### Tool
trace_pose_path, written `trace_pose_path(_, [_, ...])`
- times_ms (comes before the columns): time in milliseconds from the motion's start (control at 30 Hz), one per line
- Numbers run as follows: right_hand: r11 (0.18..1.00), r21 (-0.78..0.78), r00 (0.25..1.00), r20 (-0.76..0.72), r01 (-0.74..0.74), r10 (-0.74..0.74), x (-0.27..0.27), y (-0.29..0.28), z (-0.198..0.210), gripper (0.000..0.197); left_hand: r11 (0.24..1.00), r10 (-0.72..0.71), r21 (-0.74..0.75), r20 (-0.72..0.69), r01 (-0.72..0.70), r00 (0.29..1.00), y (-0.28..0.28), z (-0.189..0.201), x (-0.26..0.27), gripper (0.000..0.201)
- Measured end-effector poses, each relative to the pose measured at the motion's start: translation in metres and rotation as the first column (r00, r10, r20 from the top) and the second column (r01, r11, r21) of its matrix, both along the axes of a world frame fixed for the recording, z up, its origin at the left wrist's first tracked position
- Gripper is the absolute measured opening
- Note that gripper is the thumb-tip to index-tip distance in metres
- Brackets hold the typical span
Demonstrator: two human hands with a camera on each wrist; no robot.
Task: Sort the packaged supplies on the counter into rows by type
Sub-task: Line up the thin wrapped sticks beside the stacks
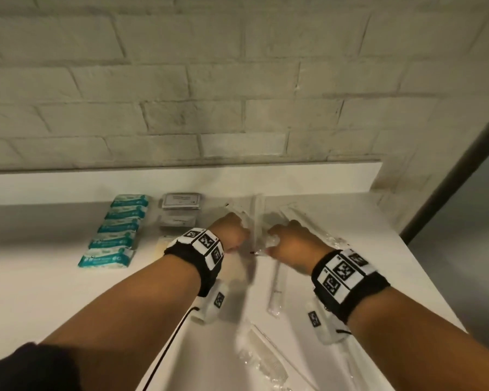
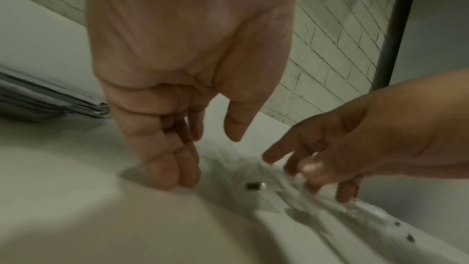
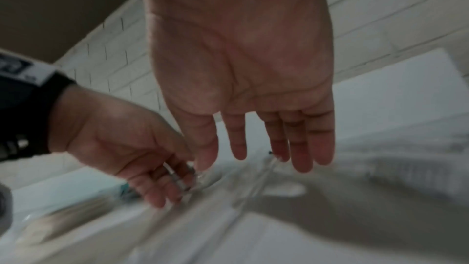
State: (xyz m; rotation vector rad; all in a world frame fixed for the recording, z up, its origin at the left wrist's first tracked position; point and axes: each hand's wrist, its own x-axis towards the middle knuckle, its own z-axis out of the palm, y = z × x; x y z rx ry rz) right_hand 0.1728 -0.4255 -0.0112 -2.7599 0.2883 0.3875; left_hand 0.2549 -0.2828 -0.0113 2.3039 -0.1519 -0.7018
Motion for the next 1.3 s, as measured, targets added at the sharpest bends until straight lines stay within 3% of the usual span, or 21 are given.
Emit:
trace_pose_path(100, [0.990, -0.113, 0.995, -0.063, -0.081, 0.074, 0.003, 0.013, -0.009, 0.053, 0.984, -0.178, 0.004, 0.052, 0.178, 0.983, 0.000, -0.005, -0.007, 0.082])
trace_pose_path(133, [0.985, -0.149, 0.994, -0.074, -0.091, 0.080, 0.003, 0.014, -0.012, 0.053, 0.961, -0.269, 0.088, 0.090, 0.262, 0.959, -0.001, -0.006, -0.010, 0.081])
trace_pose_path(233, [0.982, -0.164, 0.994, -0.060, -0.097, 0.088, 0.003, 0.011, -0.016, 0.056, 0.888, -0.430, 0.293, 0.255, 0.354, 0.866, -0.004, -0.007, -0.019, 0.042])
trace_pose_path(333, [0.987, -0.154, 0.998, -0.044, -0.047, 0.041, 0.003, 0.002, -0.017, 0.057, 0.885, -0.427, 0.322, 0.274, 0.337, 0.862, -0.006, -0.008, -0.024, 0.035])
trace_pose_path(500, [0.964, -0.264, 0.998, -0.035, 0.035, -0.046, 0.004, -0.006, -0.023, 0.049, 0.848, -0.443, 0.401, 0.179, 0.346, 0.878, -0.007, -0.011, -0.031, 0.031])
trace_pose_path(600, [0.955, -0.285, 0.992, -0.065, 0.086, -0.108, 0.005, -0.011, -0.023, 0.047, 0.876, -0.392, 0.349, 0.111, 0.333, 0.913, -0.001, -0.012, -0.036, 0.034])
trace_pose_path(700, [0.962, -0.262, 0.991, -0.096, 0.070, -0.098, 0.007, -0.016, -0.020, 0.048, 0.870, -0.446, 0.297, 0.133, 0.393, 0.885, 0.009, -0.011, -0.042, 0.040])
trace_pose_path(800, [0.974, -0.206, 0.983, -0.137, 0.090, -0.119, 0.010, -0.024, -0.013, 0.046, 0.869, -0.431, 0.399, 0.317, 0.294, 0.845, 0.022, -0.009, -0.039, 0.046])
trace_pose_path(933, [0.950, -0.288, 0.982, -0.104, 0.122, -0.158, 0.011, -0.031, -0.008, 0.040, 0.746, -0.517, 0.611, 0.279, 0.266, 0.810, 0.028, -0.008, -0.043, 0.044])
trace_pose_path(1033, [0.897, -0.438, 0.994, 0.110, 0.059, -0.012, 0.011, -0.030, -0.007, 0.032, 0.729, -0.516, 0.651, 0.320, 0.211, 0.795, 0.024, -0.011, -0.050, 0.037])
trace_pose_path(1100, [0.885, -0.464, 0.980, 0.156, -0.035, 0.120, 0.015, -0.026, -0.008, 0.031, 0.752, -0.472, 0.636, 0.334, 0.175, 0.816, 0.021, -0.013, -0.054, 0.033])
trace_pose_path(1200, [0.908, -0.402, 0.987, 0.048, -0.119, 0.151, 0.021, -0.022, -0.011, 0.033, 0.762, -0.466, 0.615, 0.306, 0.202, 0.830, 0.020, -0.007, -0.057, 0.034])
trace_pose_path(1300, [0.900, -0.422, 0.993, -0.003, -0.107, 0.117, 0.026, -0.020, -0.008, 0.035, 0.632, -0.598, 0.696, 0.160, 0.340, 0.786, 0.023, 0.004, -0.064, 0.036])
